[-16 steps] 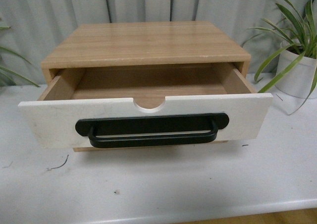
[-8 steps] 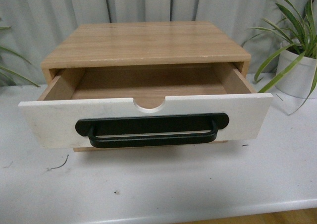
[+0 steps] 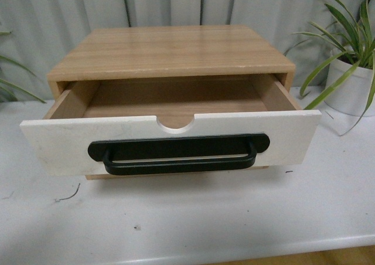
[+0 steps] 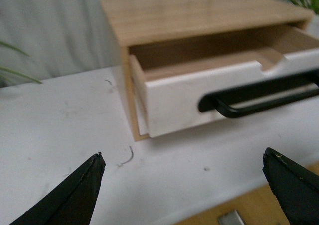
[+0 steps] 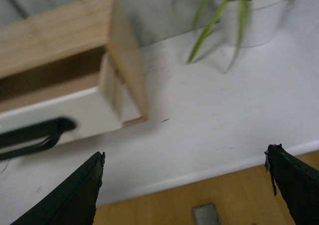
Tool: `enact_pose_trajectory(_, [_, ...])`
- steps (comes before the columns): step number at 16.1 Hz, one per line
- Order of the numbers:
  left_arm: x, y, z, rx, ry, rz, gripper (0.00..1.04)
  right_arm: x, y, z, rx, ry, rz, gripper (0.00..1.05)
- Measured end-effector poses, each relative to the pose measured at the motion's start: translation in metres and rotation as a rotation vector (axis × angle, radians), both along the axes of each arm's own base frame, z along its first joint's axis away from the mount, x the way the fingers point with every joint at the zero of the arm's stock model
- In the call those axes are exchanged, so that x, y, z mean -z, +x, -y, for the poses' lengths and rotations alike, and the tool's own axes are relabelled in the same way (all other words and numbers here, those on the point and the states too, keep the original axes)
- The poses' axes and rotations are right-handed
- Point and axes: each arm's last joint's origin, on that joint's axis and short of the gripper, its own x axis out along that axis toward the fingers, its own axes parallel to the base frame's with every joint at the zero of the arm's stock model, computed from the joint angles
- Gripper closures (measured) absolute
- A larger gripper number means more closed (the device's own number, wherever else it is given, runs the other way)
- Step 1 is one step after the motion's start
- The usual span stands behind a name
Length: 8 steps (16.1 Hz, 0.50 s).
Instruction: Close drawer sideways
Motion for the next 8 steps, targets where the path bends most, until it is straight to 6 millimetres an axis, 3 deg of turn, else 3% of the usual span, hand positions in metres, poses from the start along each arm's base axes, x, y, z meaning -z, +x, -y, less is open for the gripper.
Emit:
enact_pose_trajectory(1, [0.002, 0.004, 0.007, 0.089, 0.069, -0.042, 0.07, -0.007, 0.009, -0.009, -0.139, -0.036, -0.056, 0.06])
enact_pose_trajectory(2, [0.002, 0.016, 0.024, 0.282, 0.216, -0.081, 0.07, -0.002, 0.027, -0.030, -0.426, -0.187, -0.174, 0.06])
enact_pose_trajectory(6, [-0.003, 0.043, 0.038, 0.416, 0.365, -0.104, 0.07, -0.005, 0.058, -0.050, -0.648, -0.377, -0.200, 0.06])
enact_pose_trajectory(8, [-0.006, 0.065, 0.041, 0.418, 0.445, -0.097, 0.07, -0.002, 0.078, -0.057, -0.703, -0.450, -0.224, 0.06])
